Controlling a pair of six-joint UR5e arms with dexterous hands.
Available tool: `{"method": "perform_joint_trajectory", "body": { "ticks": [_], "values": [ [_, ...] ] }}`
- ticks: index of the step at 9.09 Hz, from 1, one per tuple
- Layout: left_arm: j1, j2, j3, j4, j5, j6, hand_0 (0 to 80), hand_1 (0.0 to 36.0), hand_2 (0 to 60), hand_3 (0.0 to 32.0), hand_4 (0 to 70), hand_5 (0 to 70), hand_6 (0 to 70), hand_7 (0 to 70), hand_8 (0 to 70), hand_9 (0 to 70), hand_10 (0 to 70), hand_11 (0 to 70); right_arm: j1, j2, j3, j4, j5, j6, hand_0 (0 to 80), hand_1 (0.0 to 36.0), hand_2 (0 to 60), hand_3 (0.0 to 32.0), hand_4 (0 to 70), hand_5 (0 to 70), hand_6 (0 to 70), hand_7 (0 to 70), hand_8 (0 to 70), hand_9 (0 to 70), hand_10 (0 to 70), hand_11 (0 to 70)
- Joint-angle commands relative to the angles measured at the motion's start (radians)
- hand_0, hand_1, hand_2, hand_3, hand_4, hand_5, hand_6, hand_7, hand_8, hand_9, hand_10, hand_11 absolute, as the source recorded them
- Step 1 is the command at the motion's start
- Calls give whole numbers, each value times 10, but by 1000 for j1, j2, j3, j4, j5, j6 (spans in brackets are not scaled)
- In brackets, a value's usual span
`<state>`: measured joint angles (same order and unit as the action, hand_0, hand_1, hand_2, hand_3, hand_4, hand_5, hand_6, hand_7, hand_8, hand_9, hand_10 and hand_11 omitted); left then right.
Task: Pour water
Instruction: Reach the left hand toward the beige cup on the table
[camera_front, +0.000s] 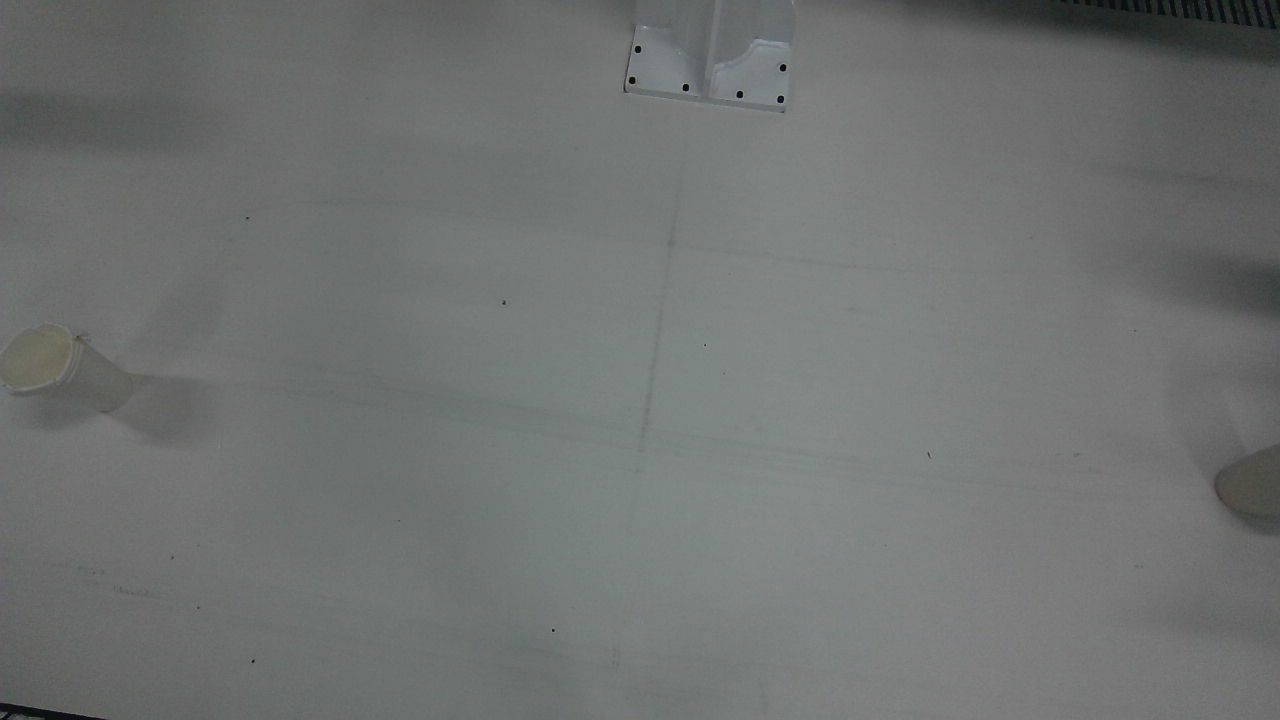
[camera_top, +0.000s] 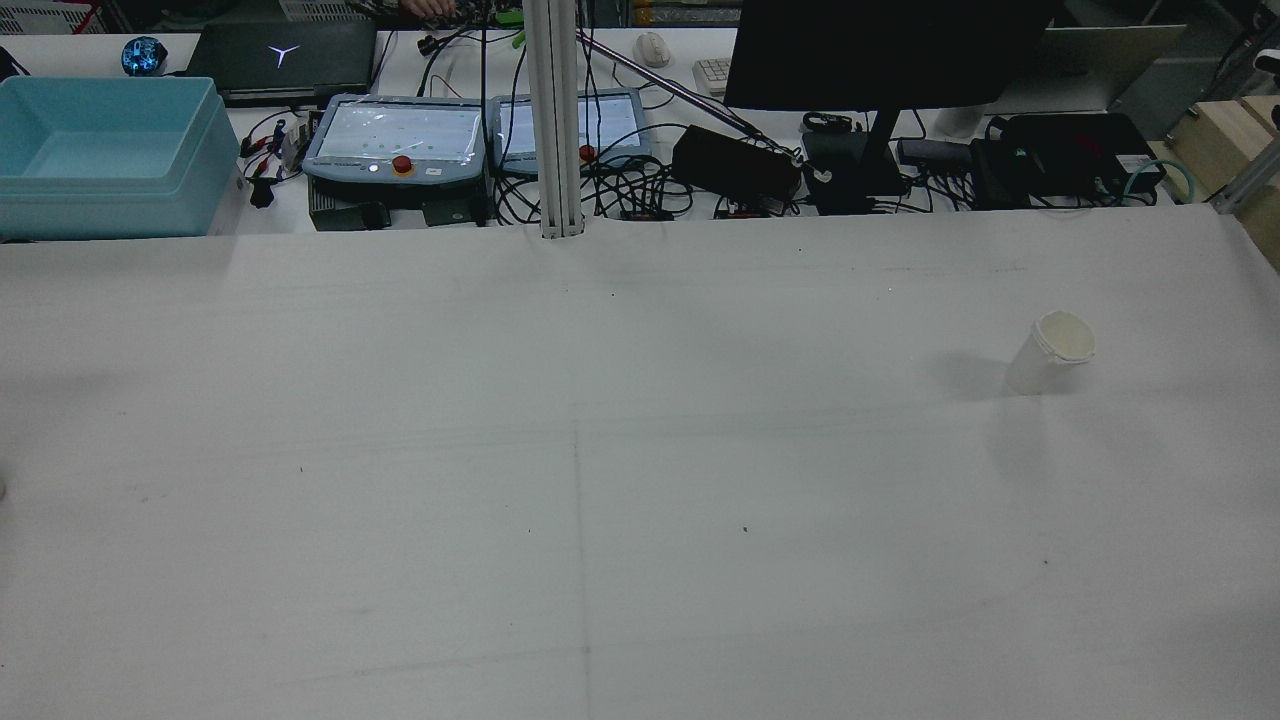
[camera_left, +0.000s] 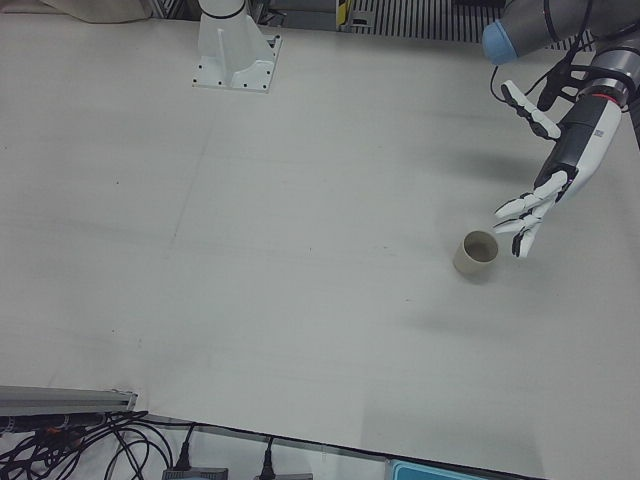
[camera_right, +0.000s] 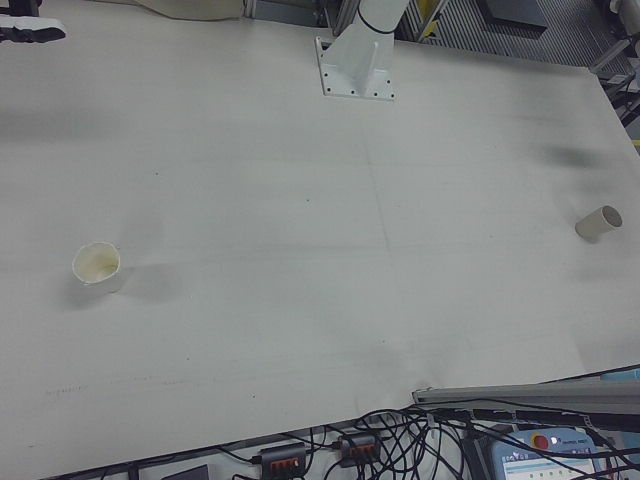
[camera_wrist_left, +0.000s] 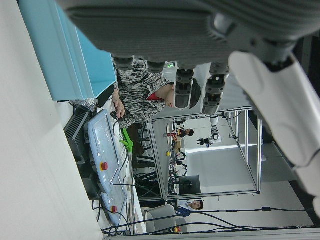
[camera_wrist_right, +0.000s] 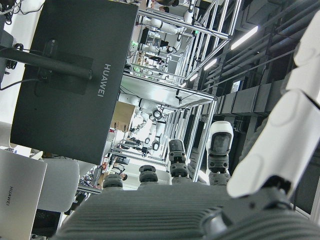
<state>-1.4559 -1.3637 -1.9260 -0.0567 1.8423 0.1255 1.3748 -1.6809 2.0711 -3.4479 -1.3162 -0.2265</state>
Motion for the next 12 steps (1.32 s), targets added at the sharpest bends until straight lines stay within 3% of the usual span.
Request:
{"method": "perform_joint_trajectory", "body": {
  "ticks": [1, 2, 4, 5, 6, 7, 8, 12],
  "values": [
    [5, 20, 4, -28, 0, 2, 424, 0, 0, 38, 253, 73, 86, 234, 7, 32, 15, 26, -17, -2, 9, -2, 3, -20, 439, 83, 90, 0, 95, 667, 99, 183, 36, 50, 7, 16],
    [5, 18, 8, -35, -2, 3, 428, 0, 0, 40, 251, 54, 84, 233, 6, 32, 18, 31, -19, -2, 14, -2, -1, -22, 439, 83, 94, 0, 102, 700, 107, 198, 38, 55, 11, 22],
    [0, 21, 47, -98, -27, 8, 443, 0, 0, 32, 241, 4, 64, 204, 2, 26, 21, 36, -37, 0, 15, -2, 8, -22, 429, 74, 80, 0, 93, 600, 98, 184, 37, 51, 15, 28],
    [3, 21, 88, -151, -59, 13, 452, 5, 0, 46, 231, 0, 56, 194, 1, 24, 21, 37, -40, 1, 14, -1, 9, -19, 436, 79, 83, 0, 94, 613, 101, 190, 39, 54, 16, 30],
    [8, 20, 129, -201, -80, 51, 456, 12, 0, 64, 215, 0, 49, 180, 0, 22, 20, 36, -40, 7, 12, 0, 11, -17, 447, 88, 96, 0, 91, 669, 104, 194, 41, 57, 19, 36],
    [6, 20, 186, -256, -84, 80, 461, 22, 0, 96, 196, 0, 44, 170, 0, 20, 14, 29, -55, 10, 9, 0, 9, -20, 459, 107, 127, 0, 90, 700, 114, 203, 48, 68, 33, 57],
    [6, 21, 261, -322, -95, 110, 463, 27, 0, 106, 188, 0, 44, 169, 0, 19, 12, 26, -69, 10, 7, 0, 8, -30, 458, 104, 124, 0, 94, 700, 120, 212, 52, 75, 39, 66],
    [14, 20, 490, -501, -95, 236, 477, 57, 0, 116, 166, 0, 41, 160, 0, 18, 9, 26, -129, 10, -16, 4, 12, -74, 458, 107, 122, 0, 90, 589, 108, 179, 48, 65, 41, 68]
  ]
}}
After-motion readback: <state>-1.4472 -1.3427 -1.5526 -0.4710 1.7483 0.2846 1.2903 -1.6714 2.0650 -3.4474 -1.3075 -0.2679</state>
